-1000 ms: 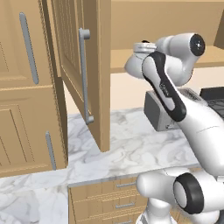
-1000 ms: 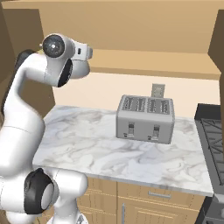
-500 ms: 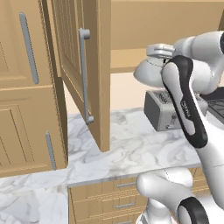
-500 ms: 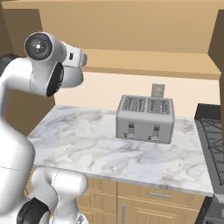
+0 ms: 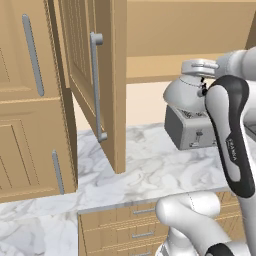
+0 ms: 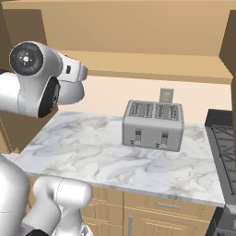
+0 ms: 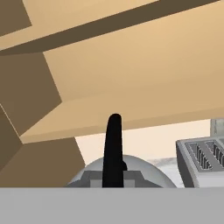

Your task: Open the cabinet, pick the kettle from the cabinet, and place it in the sink.

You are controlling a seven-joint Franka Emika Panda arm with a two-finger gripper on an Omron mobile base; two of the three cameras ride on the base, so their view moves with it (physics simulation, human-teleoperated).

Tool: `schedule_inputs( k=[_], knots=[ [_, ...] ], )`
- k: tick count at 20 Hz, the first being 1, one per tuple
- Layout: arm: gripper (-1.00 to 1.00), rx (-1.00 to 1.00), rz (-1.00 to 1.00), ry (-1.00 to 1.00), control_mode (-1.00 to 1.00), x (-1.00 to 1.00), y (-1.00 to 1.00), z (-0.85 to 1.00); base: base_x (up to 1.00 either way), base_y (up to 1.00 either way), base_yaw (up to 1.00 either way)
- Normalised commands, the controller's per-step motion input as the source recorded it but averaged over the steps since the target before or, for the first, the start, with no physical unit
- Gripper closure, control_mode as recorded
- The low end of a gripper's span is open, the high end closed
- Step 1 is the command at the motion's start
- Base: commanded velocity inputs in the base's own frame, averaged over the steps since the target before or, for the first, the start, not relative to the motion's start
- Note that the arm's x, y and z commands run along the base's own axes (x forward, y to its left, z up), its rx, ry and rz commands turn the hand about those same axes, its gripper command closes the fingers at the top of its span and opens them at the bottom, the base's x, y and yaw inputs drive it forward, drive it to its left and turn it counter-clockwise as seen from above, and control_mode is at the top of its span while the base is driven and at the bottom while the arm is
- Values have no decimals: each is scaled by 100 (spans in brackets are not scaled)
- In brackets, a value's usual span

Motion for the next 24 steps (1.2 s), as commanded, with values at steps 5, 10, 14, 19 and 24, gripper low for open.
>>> schedule_inputs(
  k=[5,10,14,19,24],
  knots=[
    [100,1,0,6,-100,-49,-11,-2,0,0,0],
    [100,1,0,5,-100,-56,-12,-2,0,0,0],
    [100,0,0,6,-100,-58,-14,-12,0,0,0],
    [100,0,-1,5,-100,-61,-11,-14,0,0,0],
    [100,0,-1,6,-100,-58,-10,-17,0,0,0]
  ],
)
